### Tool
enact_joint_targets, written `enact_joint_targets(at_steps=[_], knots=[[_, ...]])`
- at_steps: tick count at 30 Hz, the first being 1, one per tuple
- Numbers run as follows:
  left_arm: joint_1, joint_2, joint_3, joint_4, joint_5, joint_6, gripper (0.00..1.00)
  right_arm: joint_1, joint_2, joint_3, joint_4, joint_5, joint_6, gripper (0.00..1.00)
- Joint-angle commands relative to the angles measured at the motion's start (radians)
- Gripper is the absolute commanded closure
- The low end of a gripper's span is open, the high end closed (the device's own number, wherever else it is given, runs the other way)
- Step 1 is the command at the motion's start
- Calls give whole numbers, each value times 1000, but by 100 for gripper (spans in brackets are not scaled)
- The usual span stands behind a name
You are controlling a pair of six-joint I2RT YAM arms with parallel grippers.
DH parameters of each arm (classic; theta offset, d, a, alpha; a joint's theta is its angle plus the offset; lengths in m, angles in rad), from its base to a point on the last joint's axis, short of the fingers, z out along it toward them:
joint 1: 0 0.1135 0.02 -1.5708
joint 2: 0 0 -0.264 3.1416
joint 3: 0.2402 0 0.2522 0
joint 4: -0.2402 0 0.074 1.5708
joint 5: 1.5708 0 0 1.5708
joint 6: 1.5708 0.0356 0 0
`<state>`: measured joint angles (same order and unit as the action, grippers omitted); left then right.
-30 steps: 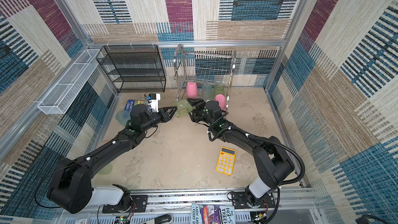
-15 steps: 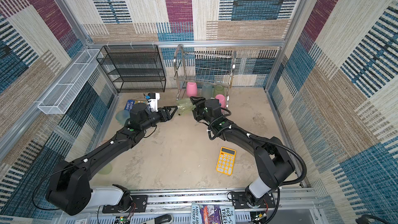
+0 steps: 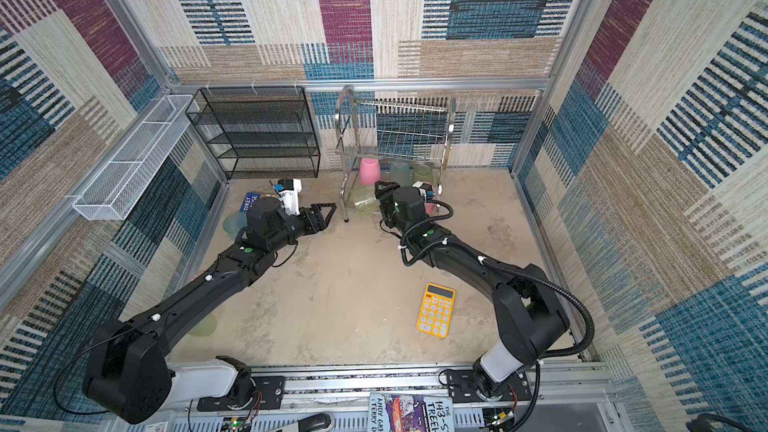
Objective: Load the cups into the dish rack
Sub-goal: 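Open the left gripper and draw it back while right gripper holds the cup, then carry the green cup with right gripper into the rack's lower tier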
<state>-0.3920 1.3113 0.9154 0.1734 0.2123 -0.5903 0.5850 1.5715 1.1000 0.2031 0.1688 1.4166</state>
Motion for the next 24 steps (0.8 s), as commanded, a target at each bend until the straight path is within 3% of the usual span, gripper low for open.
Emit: enact_joint_targets(at_steps=[1, 24], knots=[[10, -15, 13, -31, -26, 34, 25, 3, -6, 17, -20, 103, -91, 39], [24, -63, 77, -112, -24, 209, 21, 28, 122, 96, 15, 481, -545, 39]])
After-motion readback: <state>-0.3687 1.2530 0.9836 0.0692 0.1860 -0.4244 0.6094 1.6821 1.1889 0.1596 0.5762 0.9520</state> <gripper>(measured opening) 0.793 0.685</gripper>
